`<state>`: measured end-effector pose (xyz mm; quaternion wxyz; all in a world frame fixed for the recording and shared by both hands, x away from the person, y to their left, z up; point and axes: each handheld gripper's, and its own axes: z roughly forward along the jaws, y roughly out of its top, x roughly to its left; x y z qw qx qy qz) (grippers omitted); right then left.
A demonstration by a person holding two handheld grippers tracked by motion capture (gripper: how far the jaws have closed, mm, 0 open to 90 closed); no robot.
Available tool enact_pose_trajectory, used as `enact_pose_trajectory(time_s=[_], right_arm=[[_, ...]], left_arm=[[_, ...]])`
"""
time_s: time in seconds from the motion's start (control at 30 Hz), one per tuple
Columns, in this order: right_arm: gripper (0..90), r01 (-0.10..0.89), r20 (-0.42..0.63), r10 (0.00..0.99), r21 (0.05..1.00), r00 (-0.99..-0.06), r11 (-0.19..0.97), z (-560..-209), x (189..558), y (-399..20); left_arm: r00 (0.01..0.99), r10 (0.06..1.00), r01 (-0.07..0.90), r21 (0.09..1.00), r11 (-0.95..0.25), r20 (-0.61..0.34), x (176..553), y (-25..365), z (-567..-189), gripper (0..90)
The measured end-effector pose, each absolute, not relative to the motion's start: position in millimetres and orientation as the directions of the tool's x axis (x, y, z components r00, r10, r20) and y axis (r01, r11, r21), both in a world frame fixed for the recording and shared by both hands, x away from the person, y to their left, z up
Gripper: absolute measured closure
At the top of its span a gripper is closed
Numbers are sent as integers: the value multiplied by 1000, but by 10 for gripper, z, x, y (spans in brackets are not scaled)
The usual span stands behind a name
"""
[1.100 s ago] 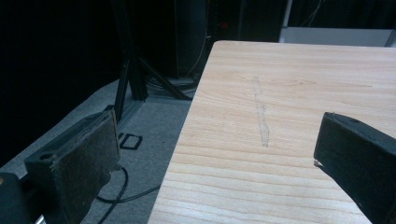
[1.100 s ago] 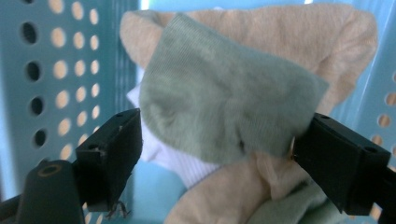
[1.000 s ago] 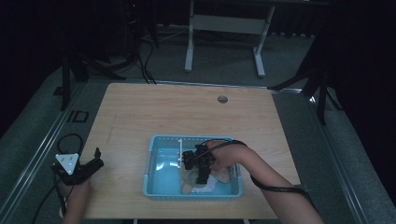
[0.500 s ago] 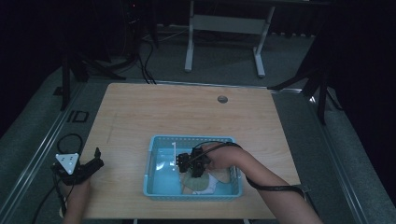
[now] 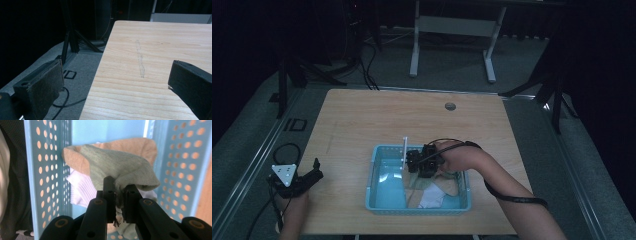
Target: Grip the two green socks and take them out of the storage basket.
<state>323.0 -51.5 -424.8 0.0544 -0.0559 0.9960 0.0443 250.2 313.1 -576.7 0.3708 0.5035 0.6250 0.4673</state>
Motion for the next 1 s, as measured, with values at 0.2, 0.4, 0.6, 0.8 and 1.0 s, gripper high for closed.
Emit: enact_pose_trajectory(time_s=[0.2, 0.4, 0.6, 0.8, 1.0], right_arm=[[833, -96, -142, -79, 117, -987, 988, -4063, 3250, -585], [833, -66, -145, -44, 146, -988, 987, -3903, 3272, -730], [834, -22, -154, 6, 180, -988, 983, -3750, 3296, -967], [833, 28, -163, 60, 197, -985, 980, -3656, 3328, -1243], [833, 87, -160, 123, 216, -979, 973, -3599, 3367, -1560]], left_arm=[[-218, 976, 282, 958, 55, 8, 2499, 3131, -5767, 4], [-215, 976, 283, 957, 56, 7, 2499, 3131, -5766, 4], [-217, 976, 286, 956, 56, 8, 2503, 3132, -5766, 4], [-216, 976, 287, 956, 55, 8, 2507, 3130, -5766, 4], [-216, 976, 285, 957, 56, 7, 2507, 3130, -5767, 4]])
